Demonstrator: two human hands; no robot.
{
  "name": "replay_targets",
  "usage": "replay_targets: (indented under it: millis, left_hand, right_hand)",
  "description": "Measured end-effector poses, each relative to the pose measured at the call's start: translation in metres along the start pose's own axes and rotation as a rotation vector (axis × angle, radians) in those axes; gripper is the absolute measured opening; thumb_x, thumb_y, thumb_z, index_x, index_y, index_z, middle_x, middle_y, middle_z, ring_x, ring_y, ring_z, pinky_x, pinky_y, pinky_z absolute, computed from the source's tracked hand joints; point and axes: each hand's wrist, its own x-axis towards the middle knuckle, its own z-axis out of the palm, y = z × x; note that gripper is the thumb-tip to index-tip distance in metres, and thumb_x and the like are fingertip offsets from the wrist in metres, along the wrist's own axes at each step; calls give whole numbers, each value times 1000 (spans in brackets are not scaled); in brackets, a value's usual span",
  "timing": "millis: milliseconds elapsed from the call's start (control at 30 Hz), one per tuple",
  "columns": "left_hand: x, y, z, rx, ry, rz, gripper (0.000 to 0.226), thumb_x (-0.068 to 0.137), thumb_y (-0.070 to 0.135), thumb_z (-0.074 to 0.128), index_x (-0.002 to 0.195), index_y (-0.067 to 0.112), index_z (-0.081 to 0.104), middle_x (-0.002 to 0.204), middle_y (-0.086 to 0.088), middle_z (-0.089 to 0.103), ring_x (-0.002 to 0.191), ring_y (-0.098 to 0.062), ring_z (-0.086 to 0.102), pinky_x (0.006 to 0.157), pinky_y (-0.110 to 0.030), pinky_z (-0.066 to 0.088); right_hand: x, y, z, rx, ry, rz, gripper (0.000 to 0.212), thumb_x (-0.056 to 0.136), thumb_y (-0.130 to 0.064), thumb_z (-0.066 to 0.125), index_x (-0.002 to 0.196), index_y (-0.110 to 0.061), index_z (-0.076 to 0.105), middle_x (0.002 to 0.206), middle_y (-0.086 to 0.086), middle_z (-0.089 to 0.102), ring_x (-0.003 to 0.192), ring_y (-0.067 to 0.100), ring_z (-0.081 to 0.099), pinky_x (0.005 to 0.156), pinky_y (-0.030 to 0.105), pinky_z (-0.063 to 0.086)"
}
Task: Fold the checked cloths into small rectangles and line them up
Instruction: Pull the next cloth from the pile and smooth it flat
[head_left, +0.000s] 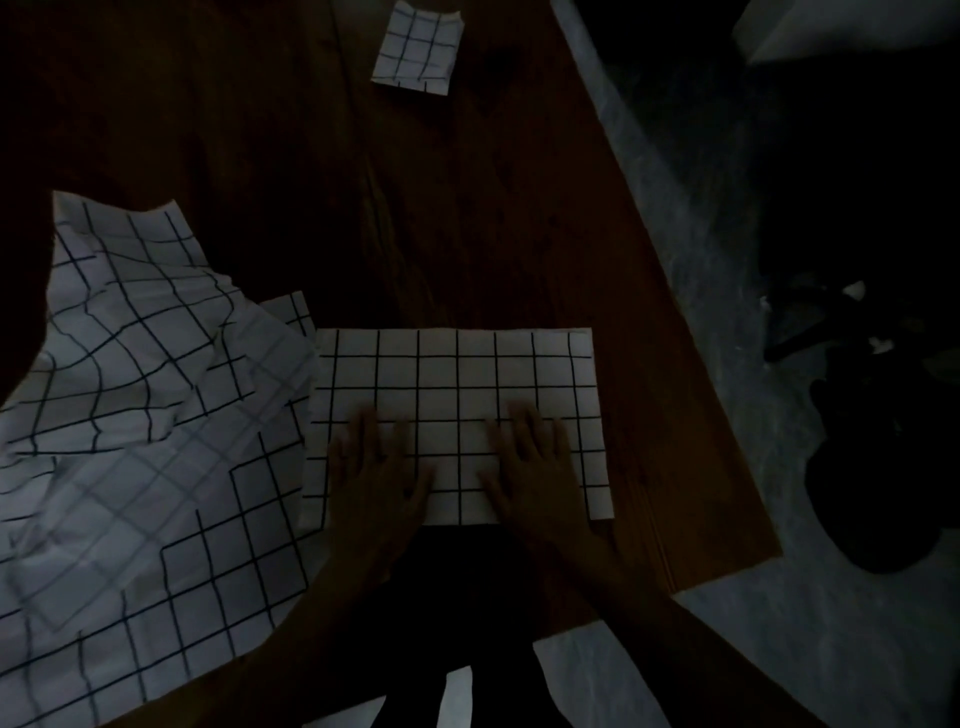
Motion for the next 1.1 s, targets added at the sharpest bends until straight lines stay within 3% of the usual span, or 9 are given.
replay_targets:
  millis: [133,233,433,533,633,733,900,1100]
  left_hand:
    - [1,5,-2,15,44,70,65,89,50,31,141,11,33,154,-21,17,143,-34,10,115,-50,8]
    - [4,4,1,9,36,87,65,90,50,30,144,14,29,155,-18,14,144,-32,7,115,-48,3]
    - [-3,-23,1,1,26,-4,68,91,56,20,150,23,10,158,-11,-4,145,-23,-9,117,-43,-5]
    - [-4,-27,-3,-7,31,3,70,90,57,21,150,22,13,158,-11,-3,145,-24,-9,116,-43,-6]
    - [0,-19,-5,34,53,49,69,89,51,28,147,14,26,156,-18,9,144,-31,1,116,-46,-3]
    - [12,1,-5,-9,68,145,62,91,42,31,143,9,32,152,-21,20,142,-33,12,115,-44,2]
    - [20,-8,8,14,24,138,63,94,49,22,148,16,17,155,-16,12,144,-28,5,117,-41,0]
    - [17,-38,5,11,60,98,69,91,57,23,149,20,17,157,-12,8,145,-26,2,117,-38,-5]
  right_hand:
    - [1,-5,0,29,46,-74,65,93,-54,36,147,-21,23,156,12,16,145,28,5,115,50,3]
    - [13,-18,3,11,50,-140,59,93,-49,39,144,-20,29,156,11,22,144,27,7,117,48,8]
    - [-8,22,-2,2,-6,8,61,97,-53,25,150,-26,15,159,7,1,146,21,-8,118,39,-6]
    - [-19,38,-9,0,-7,81,63,96,-55,21,151,-26,12,160,6,-3,146,20,-12,117,40,-9]
    - [-13,20,-14,21,50,80,64,93,-52,30,148,-20,25,158,11,11,146,25,-3,117,47,-2]
    - [10,-19,-11,47,123,-55,58,91,-44,37,141,-16,32,152,16,29,142,29,14,114,52,11]
    - [30,-52,13,143,41,-83,58,96,-43,28,146,-16,28,155,13,21,145,27,9,117,50,17]
    - [-1,20,0,60,96,84,60,95,-47,28,150,-24,17,159,7,4,146,20,-6,117,32,-7]
